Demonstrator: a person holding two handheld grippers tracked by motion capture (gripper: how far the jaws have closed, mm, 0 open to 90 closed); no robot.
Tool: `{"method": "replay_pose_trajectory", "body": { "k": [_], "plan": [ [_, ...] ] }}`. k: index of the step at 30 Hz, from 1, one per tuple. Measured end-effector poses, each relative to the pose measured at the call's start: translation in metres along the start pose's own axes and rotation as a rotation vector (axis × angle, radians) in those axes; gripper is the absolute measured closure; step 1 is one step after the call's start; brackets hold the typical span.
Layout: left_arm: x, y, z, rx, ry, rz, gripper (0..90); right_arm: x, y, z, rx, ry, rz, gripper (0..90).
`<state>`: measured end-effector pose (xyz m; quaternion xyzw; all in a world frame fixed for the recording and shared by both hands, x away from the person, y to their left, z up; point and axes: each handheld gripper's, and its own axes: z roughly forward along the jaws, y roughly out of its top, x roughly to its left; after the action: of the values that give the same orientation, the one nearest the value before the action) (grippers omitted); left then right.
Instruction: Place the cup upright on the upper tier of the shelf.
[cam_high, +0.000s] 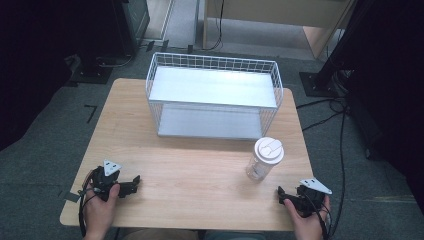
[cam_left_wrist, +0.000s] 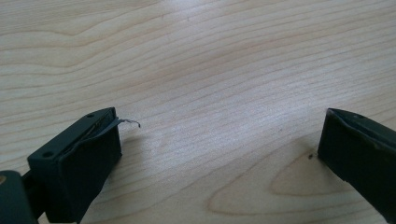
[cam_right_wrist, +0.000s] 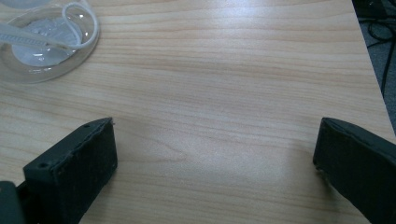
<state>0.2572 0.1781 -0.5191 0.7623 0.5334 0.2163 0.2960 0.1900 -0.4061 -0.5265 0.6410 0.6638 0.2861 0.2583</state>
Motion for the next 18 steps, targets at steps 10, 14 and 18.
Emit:
{"method": "replay_pose_trajectory", "body": {
  "k": [10, 14, 18],
  "plan": [
    [0.0, 0.0, 0.0, 0.001, -0.001, 0.0, 0.0, 0.022, 0.001, -0.008, -0.058, 0.116, -0.041, 0.0],
    [0.0, 0.0, 0.0, 0.0, 0.0, 0.0, 0.0, 0.032, 0.005, -0.009, -0.068, 0.148, -0.066, 0.0],
    [0.0, 0.0, 0.0, 0.0, 0.0, 0.0, 0.0, 0.048, 0.013, -0.009, -0.094, 0.194, -0.098, 0.0]
  ]
}}
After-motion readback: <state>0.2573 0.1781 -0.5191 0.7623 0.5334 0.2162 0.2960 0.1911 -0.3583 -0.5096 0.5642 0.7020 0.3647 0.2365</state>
